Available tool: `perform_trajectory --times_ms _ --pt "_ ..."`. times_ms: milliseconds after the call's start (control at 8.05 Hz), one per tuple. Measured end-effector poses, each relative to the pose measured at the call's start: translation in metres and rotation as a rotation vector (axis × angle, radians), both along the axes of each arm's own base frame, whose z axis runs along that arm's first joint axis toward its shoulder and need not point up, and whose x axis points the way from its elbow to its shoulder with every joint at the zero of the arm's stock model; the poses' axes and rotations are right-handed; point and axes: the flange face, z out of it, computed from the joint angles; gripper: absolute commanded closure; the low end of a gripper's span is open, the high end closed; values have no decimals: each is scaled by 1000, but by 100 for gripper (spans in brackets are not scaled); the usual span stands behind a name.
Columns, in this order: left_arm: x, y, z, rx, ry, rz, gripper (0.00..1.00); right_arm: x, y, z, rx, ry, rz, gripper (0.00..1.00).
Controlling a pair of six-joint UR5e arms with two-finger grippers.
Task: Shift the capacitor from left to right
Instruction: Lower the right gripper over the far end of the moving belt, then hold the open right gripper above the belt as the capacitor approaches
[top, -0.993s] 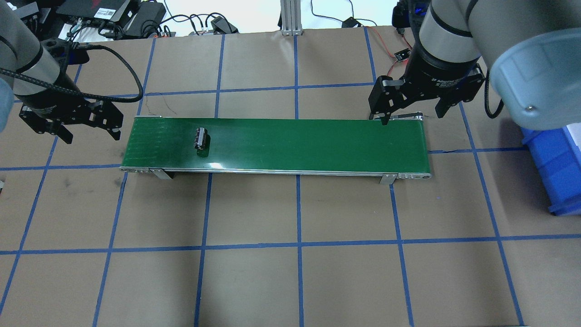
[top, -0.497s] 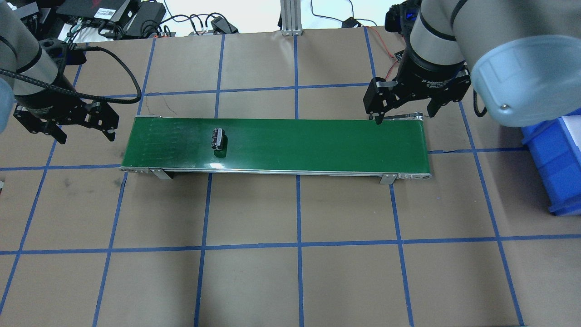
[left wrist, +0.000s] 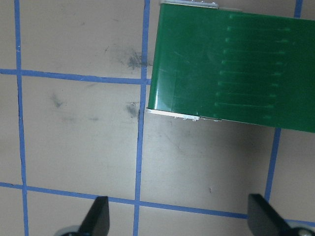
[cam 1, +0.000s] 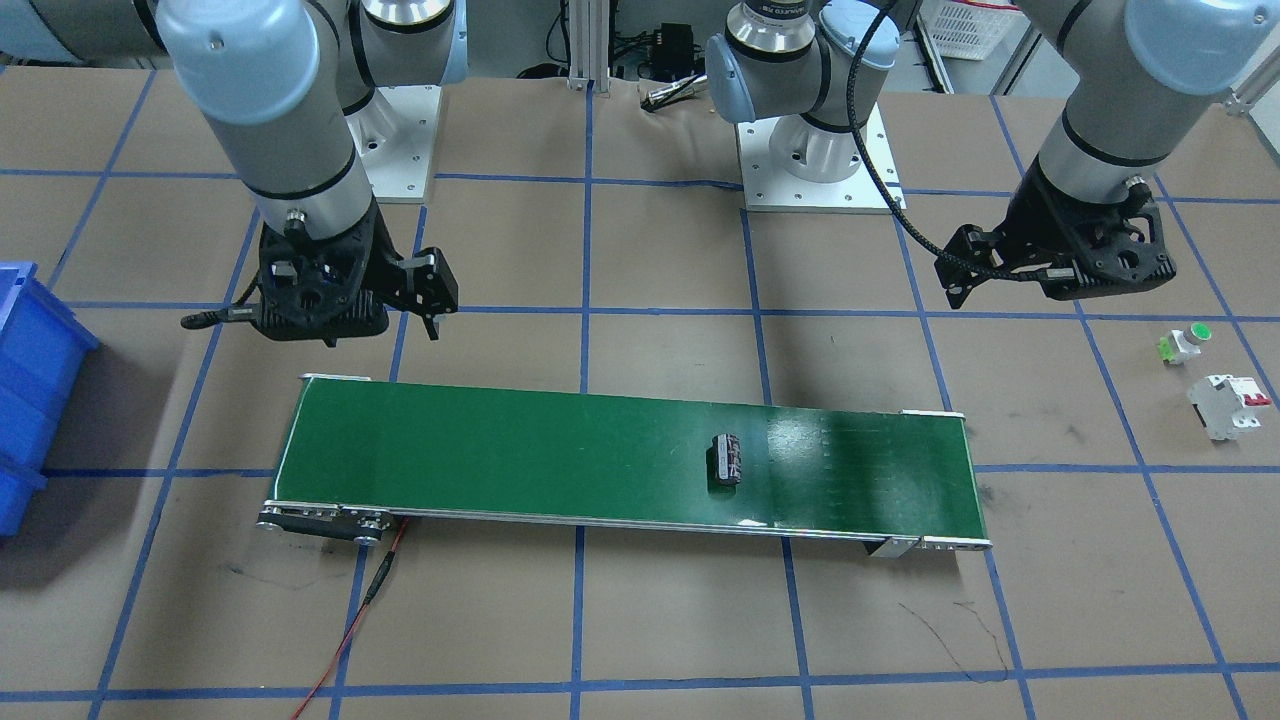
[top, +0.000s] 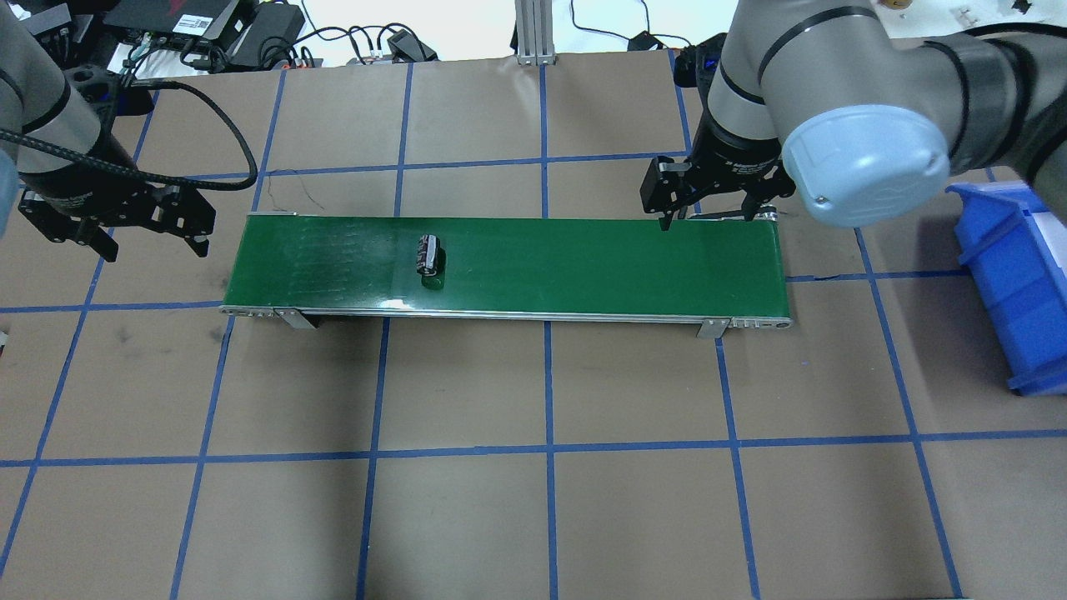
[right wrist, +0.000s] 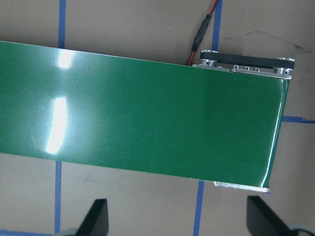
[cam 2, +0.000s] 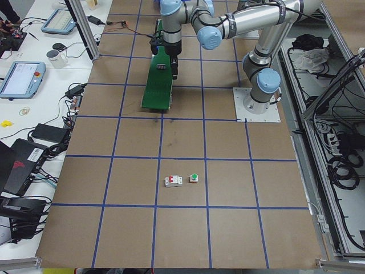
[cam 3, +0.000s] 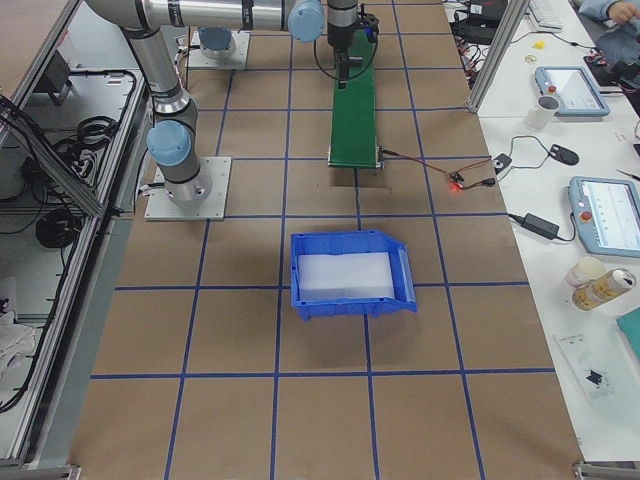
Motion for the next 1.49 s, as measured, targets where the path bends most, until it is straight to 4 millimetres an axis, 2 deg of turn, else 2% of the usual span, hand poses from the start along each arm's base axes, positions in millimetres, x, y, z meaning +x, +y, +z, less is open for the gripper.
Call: perform_trajectory --times_ms 373,621,869,1490 --pt "-3 6 12 -27 2 -9 0 4 -38 -65 1 -3 -7 0" --pt "-5 12 20 -41 0 -15 0 -5 -46 -94 1 -12 -26 0" --pt "-11 13 20 -42 -2 -15 0 -21 -46 -111 27 -60 -60 0" --pt "-21 12 18 -40 6 -35 0 -30 -44 -123 48 -82 -76 0"
